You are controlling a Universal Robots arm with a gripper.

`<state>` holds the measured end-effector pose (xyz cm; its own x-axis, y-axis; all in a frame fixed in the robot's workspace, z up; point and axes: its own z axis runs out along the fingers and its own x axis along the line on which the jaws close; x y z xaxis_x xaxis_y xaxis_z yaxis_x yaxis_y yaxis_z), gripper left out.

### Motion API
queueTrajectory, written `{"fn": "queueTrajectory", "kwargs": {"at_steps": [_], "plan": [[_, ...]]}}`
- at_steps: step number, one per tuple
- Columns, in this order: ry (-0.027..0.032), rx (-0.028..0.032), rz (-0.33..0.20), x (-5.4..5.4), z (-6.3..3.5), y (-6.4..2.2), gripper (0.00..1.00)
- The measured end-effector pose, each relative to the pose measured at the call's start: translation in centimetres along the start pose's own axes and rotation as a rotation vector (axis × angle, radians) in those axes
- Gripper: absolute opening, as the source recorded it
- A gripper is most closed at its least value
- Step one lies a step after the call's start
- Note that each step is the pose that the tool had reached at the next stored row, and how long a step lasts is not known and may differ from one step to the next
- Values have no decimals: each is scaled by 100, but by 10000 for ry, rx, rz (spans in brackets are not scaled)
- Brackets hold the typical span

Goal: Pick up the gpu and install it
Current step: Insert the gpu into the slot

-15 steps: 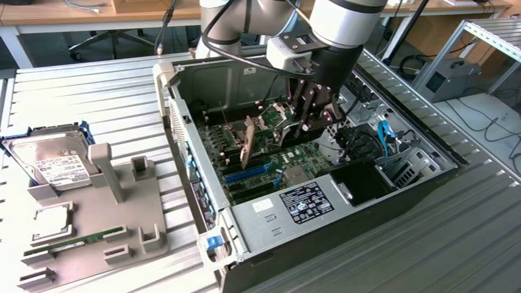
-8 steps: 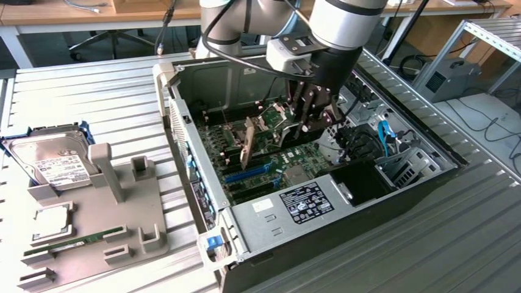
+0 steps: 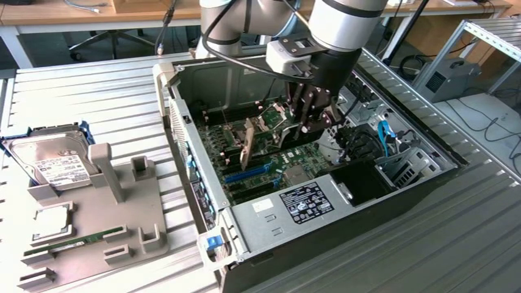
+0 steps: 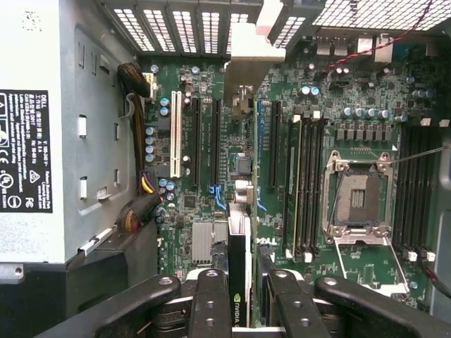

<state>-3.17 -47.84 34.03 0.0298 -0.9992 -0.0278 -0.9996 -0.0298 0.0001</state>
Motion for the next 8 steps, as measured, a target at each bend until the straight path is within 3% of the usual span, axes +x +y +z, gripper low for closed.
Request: {"fn": "queueTrajectory", "kwargs": {"at_steps": [8], "plan": [[0,0,0,1,17,0,26]]}}
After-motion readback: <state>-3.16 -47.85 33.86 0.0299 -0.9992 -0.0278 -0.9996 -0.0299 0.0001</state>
